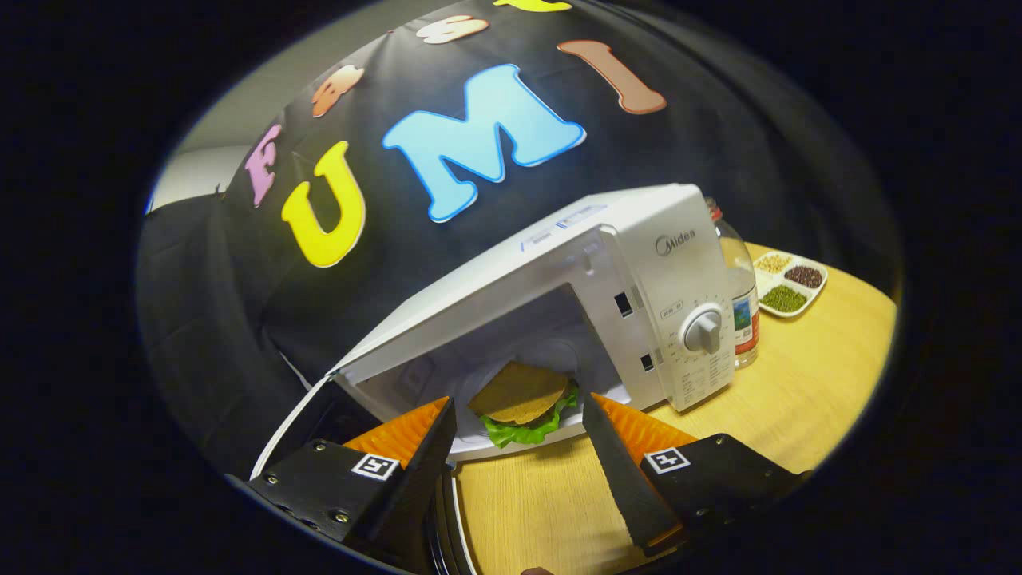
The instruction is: Open the microwave, put the food inside, and close the microwave door.
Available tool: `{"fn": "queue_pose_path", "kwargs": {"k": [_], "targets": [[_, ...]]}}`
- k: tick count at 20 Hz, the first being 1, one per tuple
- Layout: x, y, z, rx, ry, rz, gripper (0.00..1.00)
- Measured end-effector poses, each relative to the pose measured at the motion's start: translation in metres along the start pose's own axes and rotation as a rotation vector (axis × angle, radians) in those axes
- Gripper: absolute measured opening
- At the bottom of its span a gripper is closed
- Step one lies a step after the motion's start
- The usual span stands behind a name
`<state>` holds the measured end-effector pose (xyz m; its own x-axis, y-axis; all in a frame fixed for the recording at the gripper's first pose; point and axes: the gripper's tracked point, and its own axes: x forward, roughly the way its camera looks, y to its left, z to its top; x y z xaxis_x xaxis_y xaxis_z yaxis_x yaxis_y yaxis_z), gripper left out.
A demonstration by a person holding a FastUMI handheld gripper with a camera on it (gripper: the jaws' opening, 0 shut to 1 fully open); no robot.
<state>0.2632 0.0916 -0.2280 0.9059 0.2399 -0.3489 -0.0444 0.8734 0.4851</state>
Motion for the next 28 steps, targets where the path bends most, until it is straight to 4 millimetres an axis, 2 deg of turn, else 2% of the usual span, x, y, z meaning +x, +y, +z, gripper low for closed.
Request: {"fn": "queue_pose_path", "kwargs": {"k": [6,9,13,18,21,22,24,26,27,28], "targets": [[-0.090,0.049,0.010,-0.129,-0.053,0.100,0.97],[-0.128,0.084,0.010,-0.177,-0.075,0.171,0.97],[-0.167,0.133,-0.001,-0.232,-0.107,0.265,0.97],[-0.205,0.193,-0.036,-0.293,-0.083,0.397,0.94],[-0.220,0.221,-0.067,-0.342,-0.044,0.471,0.93],[-0.225,0.227,-0.078,-0.368,-0.029,0.491,0.89],[-0.230,0.235,-0.105,-0.412,0.014,0.522,0.68],[-0.228,0.233,-0.126,-0.451,0.051,0.514,0.30],[-0.224,0.225,-0.132,-0.473,0.057,0.482,0.24],[-0.222,0.224,-0.138,-0.493,0.076,0.482,0.02]]}}
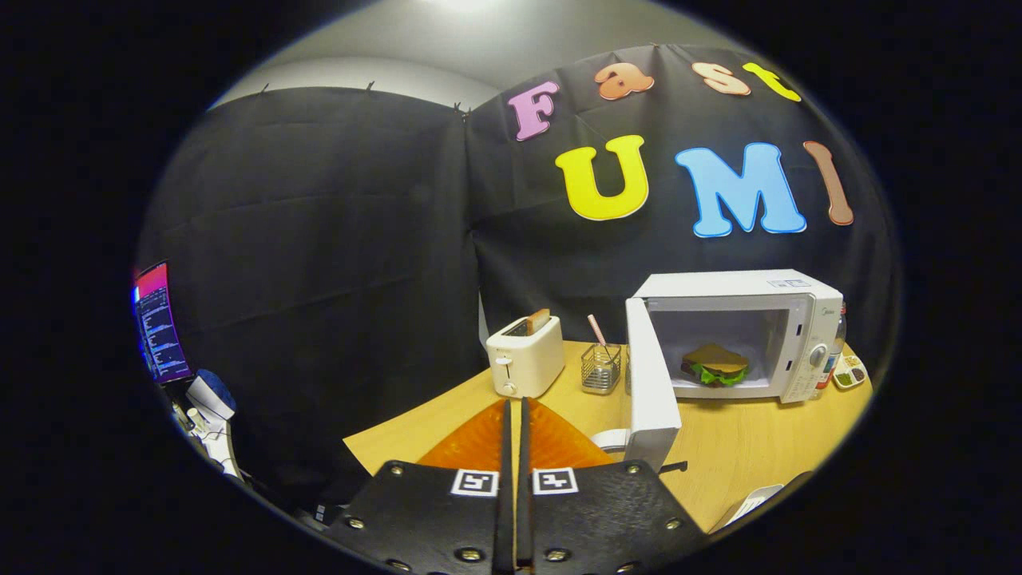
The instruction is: Open the microwave, put the food inside, and close the microwave door.
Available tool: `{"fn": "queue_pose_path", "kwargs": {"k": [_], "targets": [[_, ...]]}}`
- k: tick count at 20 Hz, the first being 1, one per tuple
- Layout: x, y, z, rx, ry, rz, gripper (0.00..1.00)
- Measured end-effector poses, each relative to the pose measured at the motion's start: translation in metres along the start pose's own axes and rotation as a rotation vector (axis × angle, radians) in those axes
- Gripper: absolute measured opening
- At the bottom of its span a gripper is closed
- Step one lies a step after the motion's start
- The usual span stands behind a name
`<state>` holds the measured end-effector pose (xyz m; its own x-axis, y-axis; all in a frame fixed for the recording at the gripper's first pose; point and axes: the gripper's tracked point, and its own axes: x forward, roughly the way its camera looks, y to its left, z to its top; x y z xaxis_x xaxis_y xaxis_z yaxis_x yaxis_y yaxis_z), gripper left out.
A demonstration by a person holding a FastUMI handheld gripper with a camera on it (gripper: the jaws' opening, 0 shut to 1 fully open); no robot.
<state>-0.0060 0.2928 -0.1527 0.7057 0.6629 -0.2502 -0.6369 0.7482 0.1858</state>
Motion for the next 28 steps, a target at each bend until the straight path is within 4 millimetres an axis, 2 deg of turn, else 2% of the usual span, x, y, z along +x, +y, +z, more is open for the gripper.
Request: {"fn": "queue_pose_path", "kwargs": {"k": [2,4,7,9,10,15,22,28], "targets": [[0.012,-0.001,-0.023,-0.004,0.062,0.019,0.04],[0.015,-0.008,-0.039,0.008,0.104,0.014,0.04],[0.019,-0.022,-0.052,0.026,0.141,-0.007,0.04],[0.020,-0.031,-0.054,0.046,0.147,-0.017,0.04],[0.023,-0.032,-0.054,0.063,0.146,-0.010,0.01],[0.013,-0.060,-0.059,0.069,0.161,-0.053,0.01],[0.002,-0.112,-0.059,0.081,0.169,-0.141,0.01],[0.006,-0.157,-0.053,0.091,0.166,-0.203,0.01]]}}
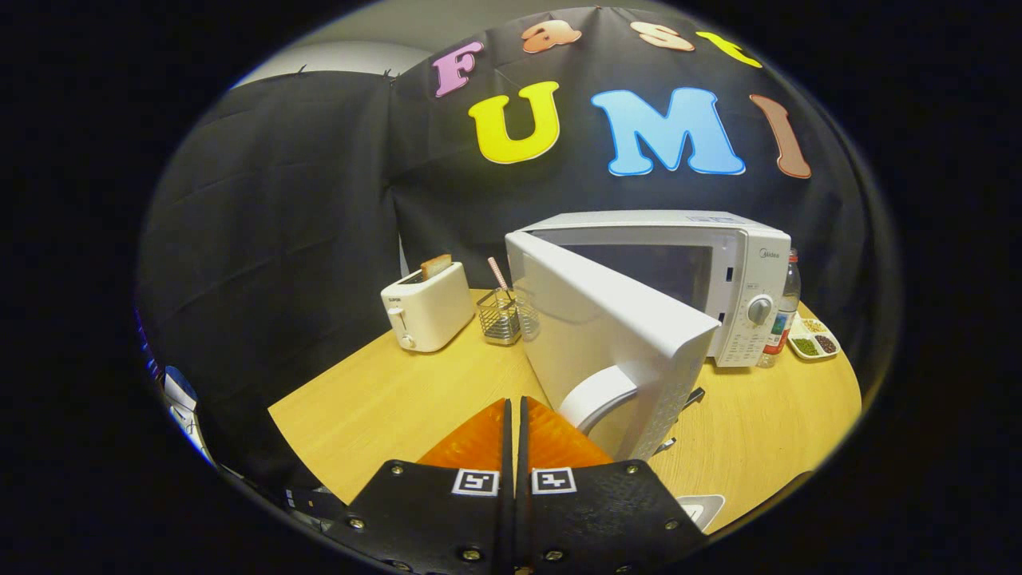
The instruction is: Open the microwave, put the food inside, and close the microwave door.
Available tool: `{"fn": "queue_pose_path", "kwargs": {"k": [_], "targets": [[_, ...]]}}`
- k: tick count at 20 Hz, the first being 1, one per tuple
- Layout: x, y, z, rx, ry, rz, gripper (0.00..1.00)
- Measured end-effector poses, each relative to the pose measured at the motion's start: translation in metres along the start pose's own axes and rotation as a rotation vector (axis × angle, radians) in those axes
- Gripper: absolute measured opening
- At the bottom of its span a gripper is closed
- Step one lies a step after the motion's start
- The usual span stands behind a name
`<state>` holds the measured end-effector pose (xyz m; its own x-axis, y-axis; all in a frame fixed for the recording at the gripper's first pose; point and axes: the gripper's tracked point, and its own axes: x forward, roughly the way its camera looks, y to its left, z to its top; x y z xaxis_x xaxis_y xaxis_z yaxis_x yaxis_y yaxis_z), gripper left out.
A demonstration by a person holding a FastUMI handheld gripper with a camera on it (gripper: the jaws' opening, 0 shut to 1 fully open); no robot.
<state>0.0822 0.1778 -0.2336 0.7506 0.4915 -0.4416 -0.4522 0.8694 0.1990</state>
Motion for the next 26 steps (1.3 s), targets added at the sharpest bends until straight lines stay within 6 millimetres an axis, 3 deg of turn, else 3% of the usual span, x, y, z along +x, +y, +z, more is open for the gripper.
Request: {"fn": "queue_pose_path", "kwargs": {"k": [13,26], "targets": [[0.047,-0.080,0.025,0.016,-0.009,-0.081,0.01],[0.102,-0.173,0.058,0.108,-0.041,-0.223,0.01]]}}
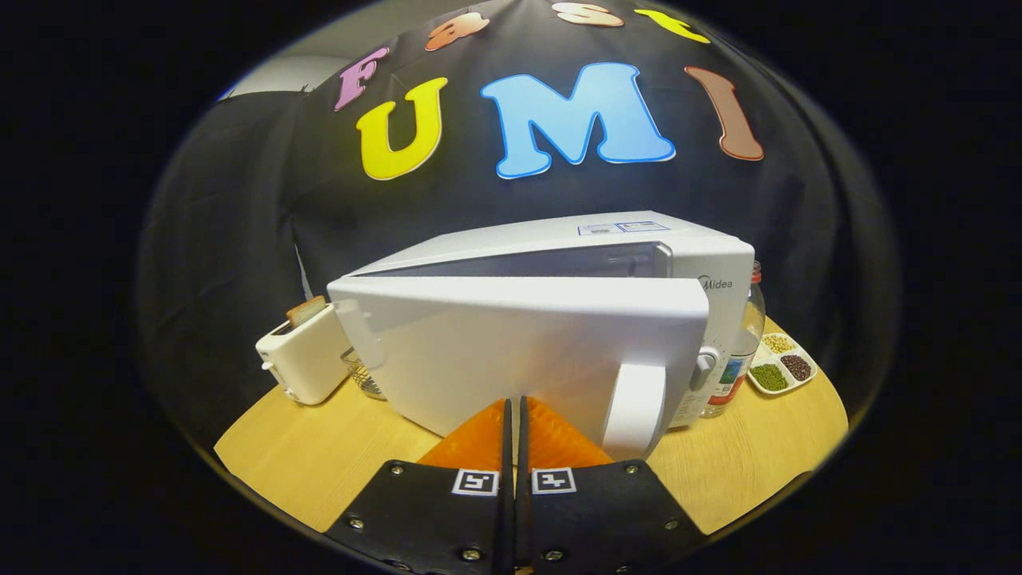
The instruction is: Open the microwave, put the food inside, and close the microwave door.
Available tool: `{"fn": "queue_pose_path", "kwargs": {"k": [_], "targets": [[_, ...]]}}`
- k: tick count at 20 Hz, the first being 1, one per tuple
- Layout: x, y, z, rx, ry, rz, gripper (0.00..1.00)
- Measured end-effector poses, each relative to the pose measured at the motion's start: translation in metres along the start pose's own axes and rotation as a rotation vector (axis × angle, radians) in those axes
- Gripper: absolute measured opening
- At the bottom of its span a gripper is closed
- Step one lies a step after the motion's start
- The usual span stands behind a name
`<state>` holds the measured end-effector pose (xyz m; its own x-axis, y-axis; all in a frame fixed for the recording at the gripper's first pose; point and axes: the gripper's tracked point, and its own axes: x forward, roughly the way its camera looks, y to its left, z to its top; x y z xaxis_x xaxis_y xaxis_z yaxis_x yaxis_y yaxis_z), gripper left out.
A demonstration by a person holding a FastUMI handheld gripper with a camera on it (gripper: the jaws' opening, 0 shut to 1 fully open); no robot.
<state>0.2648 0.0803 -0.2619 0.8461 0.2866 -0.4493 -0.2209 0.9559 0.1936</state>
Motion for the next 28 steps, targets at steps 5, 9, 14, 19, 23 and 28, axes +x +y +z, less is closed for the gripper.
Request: {"fn": "queue_pose_path", "kwargs": {"k": [5,9,14,19,23,28], "targets": [[0.026,-0.020,0.015,0.062,-0.012,-0.044,0.01],[0.038,-0.028,0.022,0.082,-0.020,-0.071,0.01],[0.045,-0.031,0.023,0.057,-0.025,-0.104,0.01],[0.006,-0.012,0.041,0.003,-0.087,-0.118,0.05],[-0.051,0.002,0.058,-0.041,-0.157,-0.132,0.05],[-0.127,0.016,0.075,-0.084,-0.250,-0.161,0.05]]}}
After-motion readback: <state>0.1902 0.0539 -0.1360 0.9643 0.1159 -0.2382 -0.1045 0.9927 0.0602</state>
